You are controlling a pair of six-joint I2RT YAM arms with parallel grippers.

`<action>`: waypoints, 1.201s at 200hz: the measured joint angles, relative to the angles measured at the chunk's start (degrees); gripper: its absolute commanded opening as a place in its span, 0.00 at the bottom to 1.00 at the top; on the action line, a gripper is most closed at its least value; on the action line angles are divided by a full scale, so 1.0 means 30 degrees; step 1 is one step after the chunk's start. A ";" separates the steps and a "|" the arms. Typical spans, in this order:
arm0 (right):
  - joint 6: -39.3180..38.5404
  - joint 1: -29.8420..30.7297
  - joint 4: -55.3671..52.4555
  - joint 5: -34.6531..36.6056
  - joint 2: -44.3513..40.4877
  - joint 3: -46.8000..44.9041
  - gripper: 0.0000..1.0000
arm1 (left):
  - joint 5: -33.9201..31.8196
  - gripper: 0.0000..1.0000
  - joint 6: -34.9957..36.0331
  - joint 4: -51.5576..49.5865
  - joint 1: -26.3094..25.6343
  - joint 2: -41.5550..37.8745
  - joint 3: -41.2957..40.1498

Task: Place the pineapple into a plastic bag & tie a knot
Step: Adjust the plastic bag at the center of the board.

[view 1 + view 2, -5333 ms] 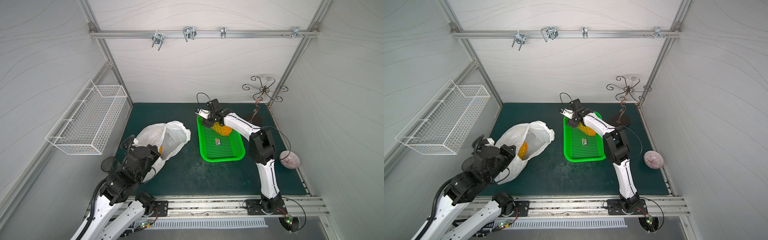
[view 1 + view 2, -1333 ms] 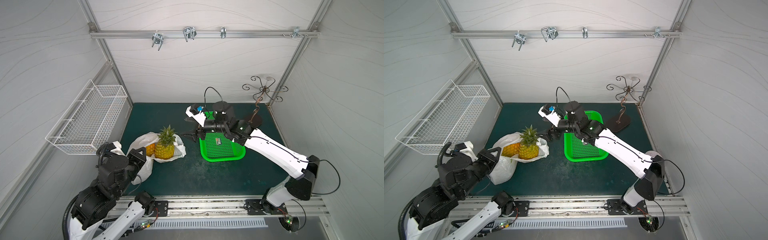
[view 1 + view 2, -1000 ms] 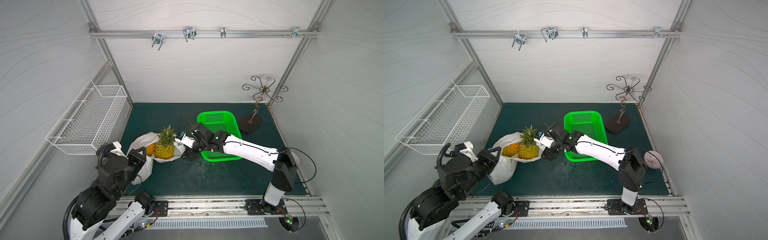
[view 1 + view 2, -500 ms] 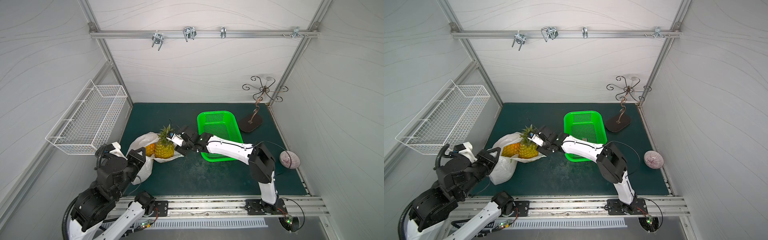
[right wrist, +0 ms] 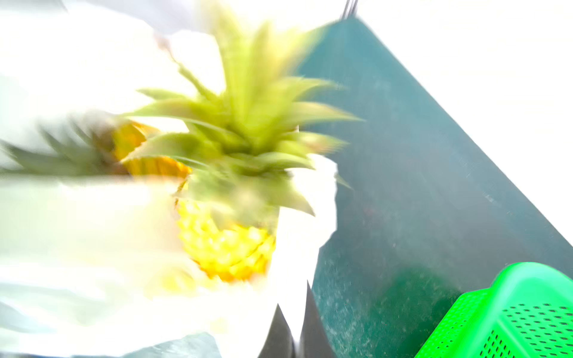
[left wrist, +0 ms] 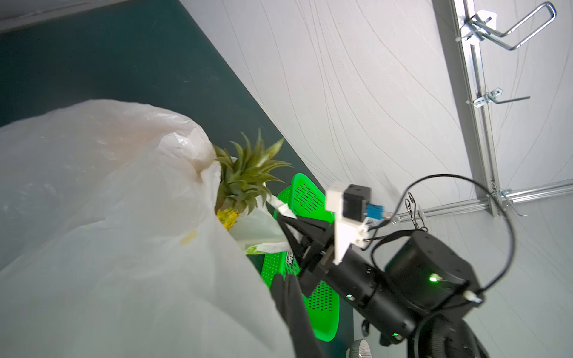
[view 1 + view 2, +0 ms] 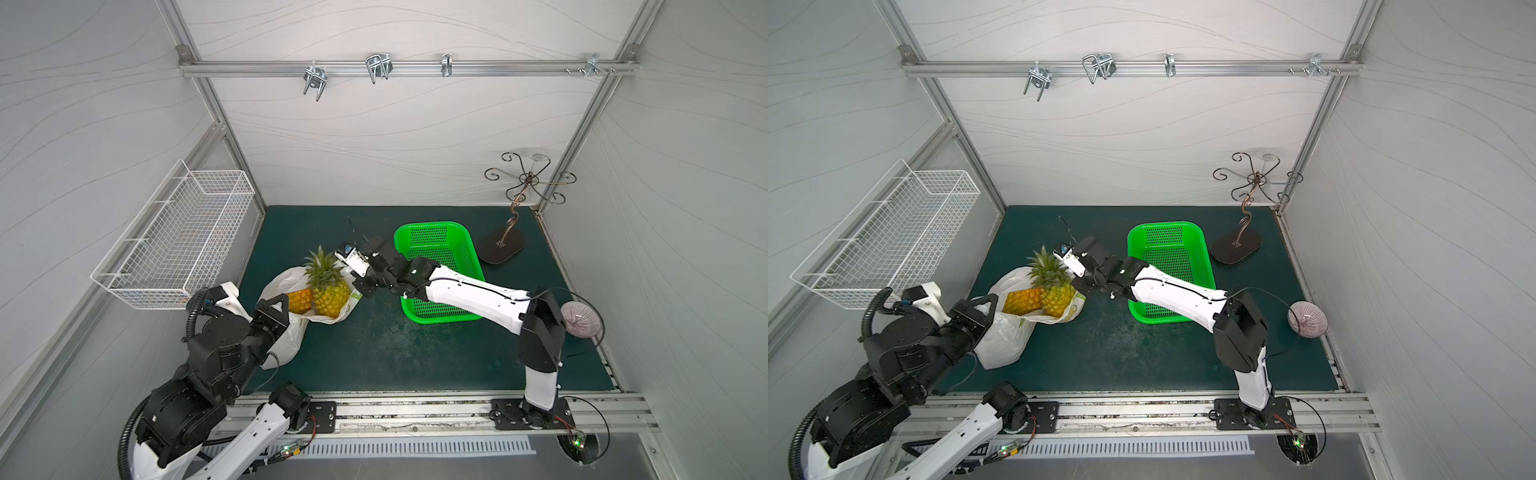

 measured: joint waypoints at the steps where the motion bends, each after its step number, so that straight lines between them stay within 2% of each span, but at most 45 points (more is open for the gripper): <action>1: 0.0080 -0.0022 -0.0007 -0.0051 -0.0058 0.0036 0.00 | 0.0007 0.00 0.0029 0.0007 0.0000 0.0022 0.0022; 57: 0.3468 -0.2186 -0.0554 -0.2616 -0.2841 0.2878 0.00 | 0.0051 0.00 0.3490 0.2098 0.0000 0.2317 0.2397; 108: 0.4918 -0.2856 -0.0882 -0.4197 -0.4503 0.3228 0.00 | 0.0328 0.00 0.5763 0.3759 0.0000 0.4656 0.3555; 136: 0.5122 -0.3337 -0.0962 -0.4925 -0.5355 0.2994 0.00 | 0.0678 0.00 0.6579 0.3548 0.0000 0.6586 0.5479; 168: 0.5253 -0.3585 -0.1457 -0.5537 -0.5799 0.2623 0.00 | 0.0670 0.00 0.7788 0.1792 0.0058 0.8706 0.7664; 188: 0.4962 -0.3599 -0.2106 -0.5472 -0.6054 0.2091 0.00 | 0.1107 0.00 0.8306 0.1304 0.1042 0.9624 0.8043; 219: 0.4801 -0.3592 -0.2973 -0.5901 -0.7337 0.0364 0.00 | 0.3577 0.00 0.7781 0.1610 0.4080 1.0251 0.7089; 240: 0.4911 -0.3563 -0.3126 -0.6878 -0.8823 -0.0714 0.00 | 0.5005 0.00 0.7431 0.2011 0.4758 1.0484 0.6768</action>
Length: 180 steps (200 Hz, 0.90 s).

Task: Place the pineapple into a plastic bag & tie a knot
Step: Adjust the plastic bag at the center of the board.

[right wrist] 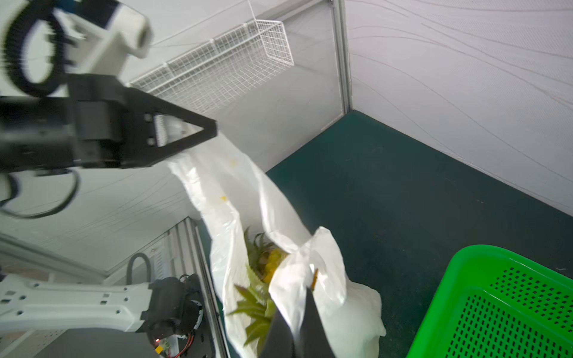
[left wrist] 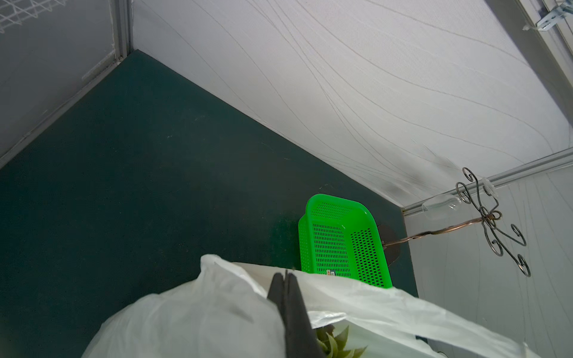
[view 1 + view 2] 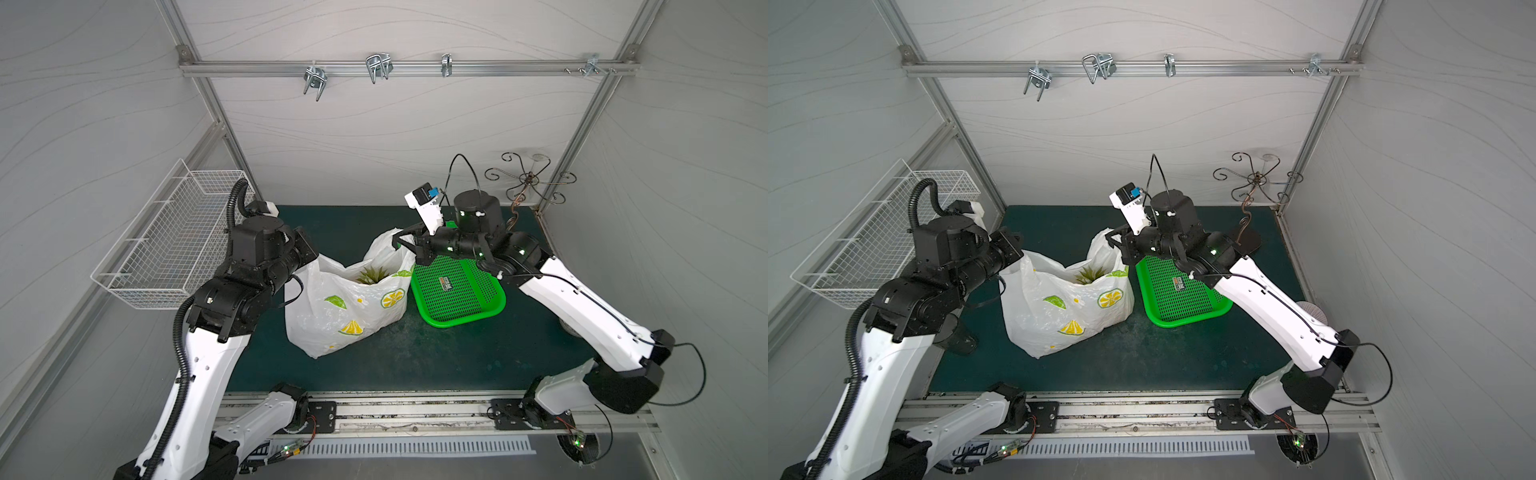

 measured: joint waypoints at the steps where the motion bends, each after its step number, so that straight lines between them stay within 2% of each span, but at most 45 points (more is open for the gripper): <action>1: 0.0022 0.0000 0.0000 -0.0029 -0.0058 -0.0044 0.00 | 0.0044 0.00 -0.0007 0.0015 0.0015 0.0007 0.0000; 21: 0.0393 0.0058 0.0211 -0.0634 -0.1326 -0.1035 0.00 | 0.1413 0.00 -0.0277 0.0459 0.0102 0.0328 -0.0029; 47: 0.1304 -0.0015 0.0342 0.0284 -0.1916 -0.1727 0.00 | 0.3599 0.00 -0.0539 0.0692 0.0102 0.0372 -0.0925; 77: 0.2477 -0.0648 0.1093 0.0612 -0.1916 -0.2630 0.00 | 0.5486 0.00 0.0393 0.0160 0.0102 0.0277 -0.1508; 100: 0.2761 -0.0765 0.1035 0.0685 -0.1916 -0.2987 0.00 | 0.6324 0.11 0.1406 -0.0401 0.0102 0.0131 -0.1508; 121: 0.2841 -0.0838 0.0678 0.0911 -0.1923 -0.3089 0.00 | 0.7089 0.14 0.2186 -0.0379 0.0102 -0.0240 -0.1508; 131: 0.2820 -0.0976 0.0532 0.0925 -0.1989 -0.3213 0.00 | 0.7512 0.11 0.2557 -0.0321 0.0102 -0.0495 -0.1508; 143: 0.2630 -0.1137 0.0372 0.0838 -0.2171 -0.3526 0.00 | 0.8145 0.00 0.2885 -0.0044 0.0102 -0.0845 -0.1574; 172: 0.1523 -0.1253 0.0080 -0.0568 -0.3235 -0.4575 0.00 | 1.0236 0.00 0.4197 0.0933 0.0102 -0.1552 -0.2084; 180: 0.1173 -0.1260 -0.0007 -0.0896 -0.3628 -0.4852 0.05 | 1.0783 0.00 0.4568 0.1122 0.0102 -0.1639 -0.2222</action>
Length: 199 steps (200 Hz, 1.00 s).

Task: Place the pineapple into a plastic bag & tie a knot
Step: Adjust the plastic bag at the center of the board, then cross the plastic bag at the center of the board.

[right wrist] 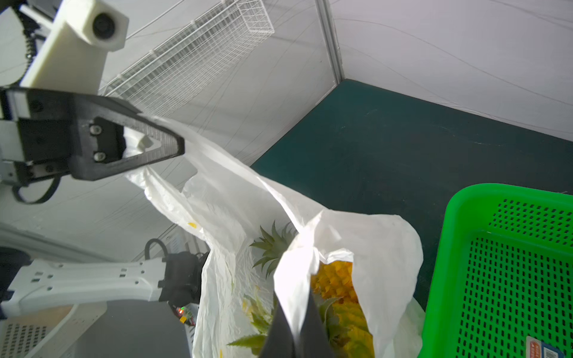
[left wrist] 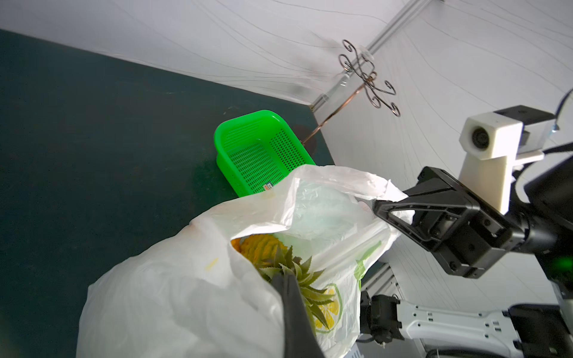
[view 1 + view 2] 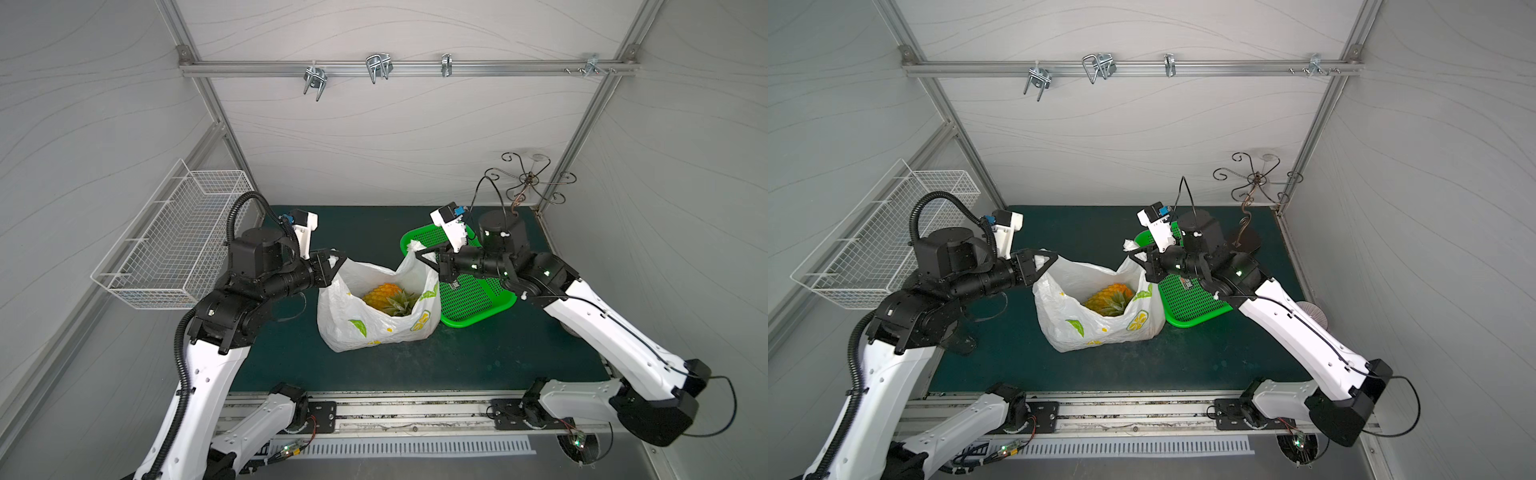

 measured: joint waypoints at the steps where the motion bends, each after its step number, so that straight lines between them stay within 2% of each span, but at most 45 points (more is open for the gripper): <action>1: -0.0022 0.0000 -0.0015 -0.0015 -0.0036 -0.0022 0.06 | 0.0095 0.00 0.0073 0.0029 0.0000 -0.0007 -0.0022; 15: -0.0685 -0.0007 -0.0233 -0.0364 -0.0743 -0.0495 0.20 | 0.0925 0.00 0.0794 0.0204 0.0000 0.0015 -0.0102; 46: -0.2040 -0.0867 -0.1035 -0.0984 -0.1778 -0.0743 0.74 | 0.1719 0.00 0.1770 0.0386 0.0000 0.0364 -0.0102; 58: -0.2769 -0.1326 -0.1792 -0.1282 -0.2106 -0.0495 0.86 | 0.1719 0.00 0.1785 0.0408 0.0000 0.0568 -0.0102; 68: -0.3585 -0.1639 -0.2426 -0.1472 -0.2397 -0.0226 0.92 | 0.1705 0.00 0.1763 0.0517 0.0000 0.0743 -0.0124; 83: -0.4962 -0.2127 -0.3432 -0.1632 -0.3213 0.0073 0.97 | 0.1676 0.00 0.1727 0.0546 0.0000 0.0962 -0.0131; 135: -1.1030 -0.3024 -0.5238 -0.2703 -0.5821 -0.0204 0.99 | 0.1654 0.00 0.1603 0.0641 0.0000 0.1209 -0.0160; 199: -1.6451 -0.3016 -0.4663 -0.7715 -0.3009 -0.1523 0.99 | 0.1800 0.00 0.1617 0.0619 0.0000 0.1275 -0.0160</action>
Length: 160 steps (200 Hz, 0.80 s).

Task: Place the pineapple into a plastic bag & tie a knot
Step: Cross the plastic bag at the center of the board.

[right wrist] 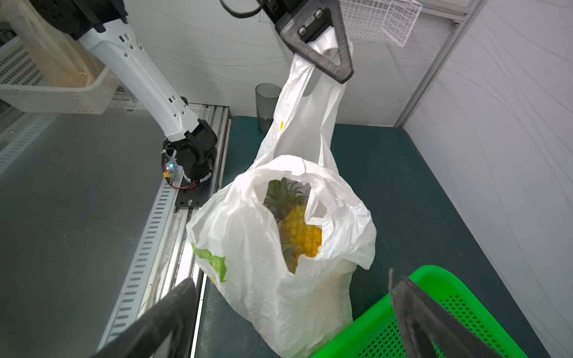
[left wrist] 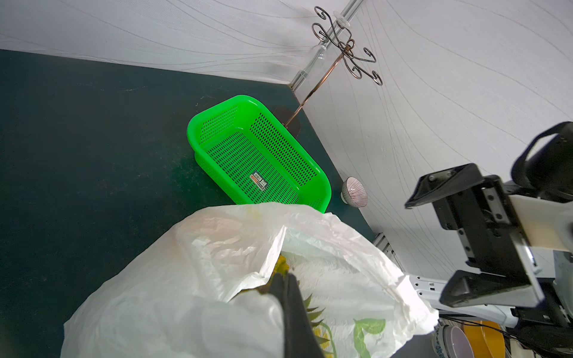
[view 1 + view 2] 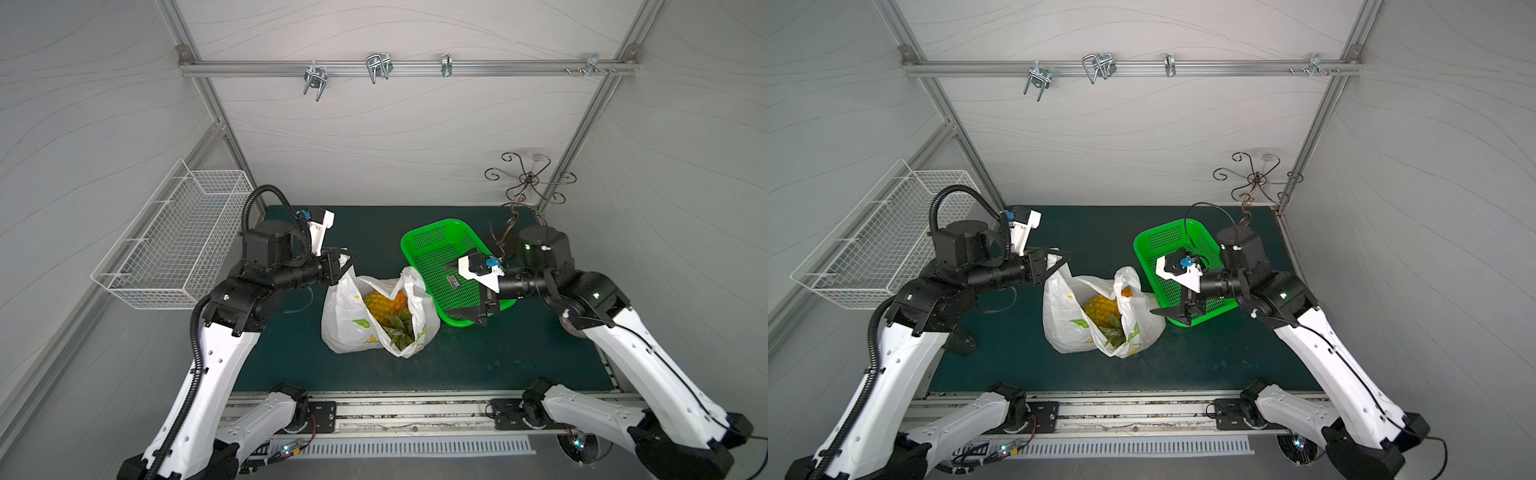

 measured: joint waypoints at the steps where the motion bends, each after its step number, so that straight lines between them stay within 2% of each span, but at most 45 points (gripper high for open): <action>1: -0.0087 0.0000 0.0000 -0.0095 0.0095 0.0022 0.99 | 0.0007 0.00 0.0000 0.0000 0.0000 0.0000 0.0000; 39: -0.2229 0.0947 0.0044 -0.2565 0.2783 0.1239 0.99 | 0.0153 0.00 0.0036 -0.0146 0.0000 0.0204 0.0000; 83: -0.2266 0.3089 0.1377 -0.3942 0.3934 0.1355 0.99 | 0.0306 0.00 0.0066 -0.0175 0.0000 0.0466 0.0000; 115: -0.2426 0.3614 0.2463 -0.3599 0.4743 0.1348 0.99 | 0.0423 0.00 0.0073 -0.0291 0.0000 0.0576 0.0000; 160: -0.1945 0.3883 0.4233 -0.1800 0.5632 0.1515 0.99 | 0.0525 0.00 0.0131 -0.0430 0.0000 0.0685 0.0007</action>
